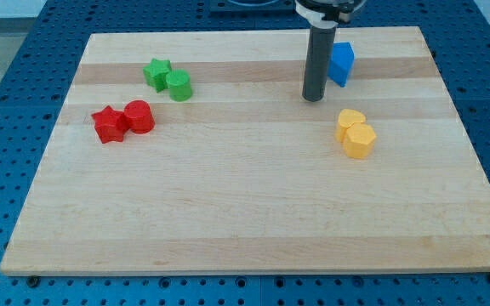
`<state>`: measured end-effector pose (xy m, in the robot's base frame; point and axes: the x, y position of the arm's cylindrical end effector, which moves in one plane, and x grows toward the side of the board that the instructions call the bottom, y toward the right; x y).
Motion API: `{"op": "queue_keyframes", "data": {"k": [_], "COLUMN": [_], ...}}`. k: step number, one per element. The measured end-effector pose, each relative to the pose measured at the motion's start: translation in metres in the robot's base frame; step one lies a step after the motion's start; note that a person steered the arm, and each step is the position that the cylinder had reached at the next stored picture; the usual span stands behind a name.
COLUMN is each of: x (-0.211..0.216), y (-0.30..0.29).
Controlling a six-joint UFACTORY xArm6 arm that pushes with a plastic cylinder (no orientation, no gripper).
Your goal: Move your arm to the center right of the board
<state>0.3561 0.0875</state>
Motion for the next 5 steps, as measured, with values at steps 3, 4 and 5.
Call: {"op": "queue_keyframes", "data": {"k": [3,4,5], "x": [0.009,0.009,0.015], "y": [0.042,0.074,0.105]}}
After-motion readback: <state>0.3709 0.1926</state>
